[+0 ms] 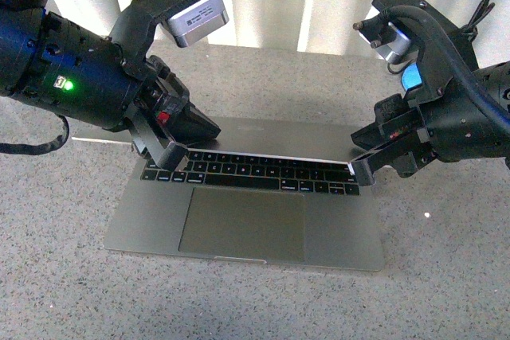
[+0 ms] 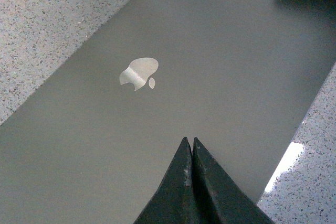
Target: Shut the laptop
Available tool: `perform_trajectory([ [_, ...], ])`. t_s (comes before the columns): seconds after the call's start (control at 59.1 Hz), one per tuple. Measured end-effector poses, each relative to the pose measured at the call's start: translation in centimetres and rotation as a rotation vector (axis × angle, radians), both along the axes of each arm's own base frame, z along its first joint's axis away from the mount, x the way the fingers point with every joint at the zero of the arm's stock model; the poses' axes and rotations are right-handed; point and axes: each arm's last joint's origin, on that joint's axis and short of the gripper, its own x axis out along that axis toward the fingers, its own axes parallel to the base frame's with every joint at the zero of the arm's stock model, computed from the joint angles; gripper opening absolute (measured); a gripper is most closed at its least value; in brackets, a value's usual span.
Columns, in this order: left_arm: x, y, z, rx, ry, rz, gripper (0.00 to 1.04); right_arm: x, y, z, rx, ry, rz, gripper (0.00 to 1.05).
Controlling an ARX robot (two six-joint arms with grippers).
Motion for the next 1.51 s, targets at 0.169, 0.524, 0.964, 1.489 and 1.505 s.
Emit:
perform_trajectory([
  [0.169, -0.2, -0.2, -0.8, -0.018, 0.007, 0.001, 0.04, -0.2, -0.2, -0.2, 0.000, 0.006, -0.001, 0.01],
  [0.524, -0.5, -0.3, -1.9, -0.036, 0.025, 0.016, 0.04, -0.6, -0.4, -0.9, -0.003, 0.022, -0.002, 0.01],
  [0.964, -1.1, -0.1, -2.7, -0.043, 0.042, 0.030, 0.04, -1.0, -0.5, -1.7, -0.009, 0.037, 0.001, 0.01],
  [1.489, -1.5, 0.0, -3.8, -0.080, 0.043, 0.056, 0.04, -1.3, -0.7, -2.5, -0.010, 0.053, -0.001, 0.01],
  [1.505, -1.6, 0.0, -4.0, -0.084, 0.045, 0.060, 0.04, -1.3, -0.8, -2.5, -0.010, 0.053, -0.001, 0.01],
])
